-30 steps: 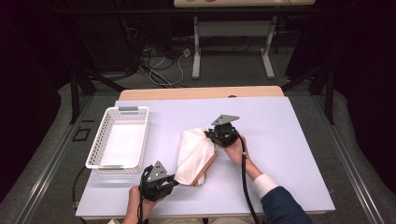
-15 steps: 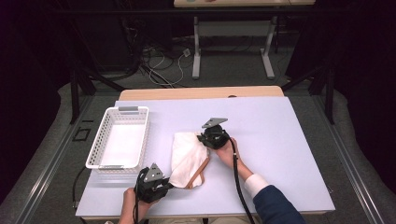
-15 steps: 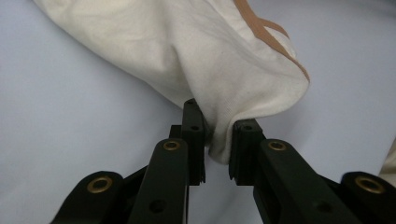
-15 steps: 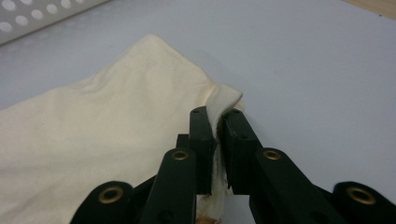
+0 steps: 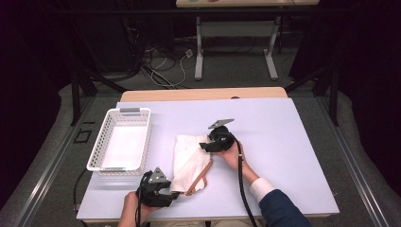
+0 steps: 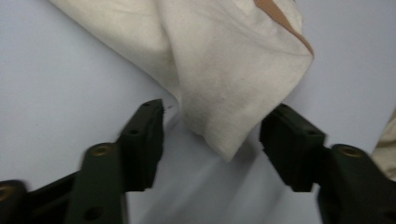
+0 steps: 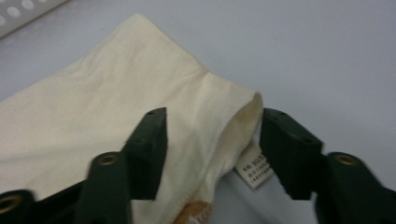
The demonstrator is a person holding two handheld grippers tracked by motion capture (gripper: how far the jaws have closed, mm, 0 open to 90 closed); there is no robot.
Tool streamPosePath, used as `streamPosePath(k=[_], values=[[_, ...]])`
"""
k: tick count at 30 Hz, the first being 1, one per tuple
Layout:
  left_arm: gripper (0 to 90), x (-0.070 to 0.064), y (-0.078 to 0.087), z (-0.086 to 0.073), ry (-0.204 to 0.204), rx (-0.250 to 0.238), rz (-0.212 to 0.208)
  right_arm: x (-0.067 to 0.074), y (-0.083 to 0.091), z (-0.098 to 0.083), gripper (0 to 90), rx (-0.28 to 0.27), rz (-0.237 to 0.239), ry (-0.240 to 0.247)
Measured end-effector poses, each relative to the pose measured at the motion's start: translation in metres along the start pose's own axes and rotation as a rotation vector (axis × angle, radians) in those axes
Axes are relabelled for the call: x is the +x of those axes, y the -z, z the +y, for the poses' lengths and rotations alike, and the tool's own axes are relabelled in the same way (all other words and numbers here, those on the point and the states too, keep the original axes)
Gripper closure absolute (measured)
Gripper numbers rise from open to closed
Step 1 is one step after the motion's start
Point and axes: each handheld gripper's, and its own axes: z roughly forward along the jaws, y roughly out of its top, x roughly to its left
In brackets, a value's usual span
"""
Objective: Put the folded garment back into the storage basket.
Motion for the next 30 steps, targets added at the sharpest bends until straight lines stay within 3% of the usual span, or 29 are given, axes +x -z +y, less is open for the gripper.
streamPosePath(k=[3, 5, 11, 19, 30], values=[[29.1, 0.0, 0.005, -0.001, 0.005, -0.029, -0.009, -0.005, 0.014, -0.001, 22.9, -0.022, 0.022, -0.029], [23.4, -0.001, 0.008, -0.001, 0.01, -0.041, -0.014, -0.008, 0.021, -0.003, 15.8, -0.02, 0.035, -0.017], [14.4, 0.001, 0.013, 0.002, 0.014, -0.054, -0.013, -0.012, 0.046, -0.017, 10.9, -0.003, 0.064, -0.011], [1.1, 0.007, 0.014, 0.01, 0.012, -0.062, 0.008, -0.013, 0.073, -0.034, 9.9, -0.01, 0.055, 0.006], [0.2, 0.015, 0.009, 0.025, 0.009, -0.068, 0.049, -0.008, 0.099, -0.05, 4.5, -0.027, 0.062, 0.019]])
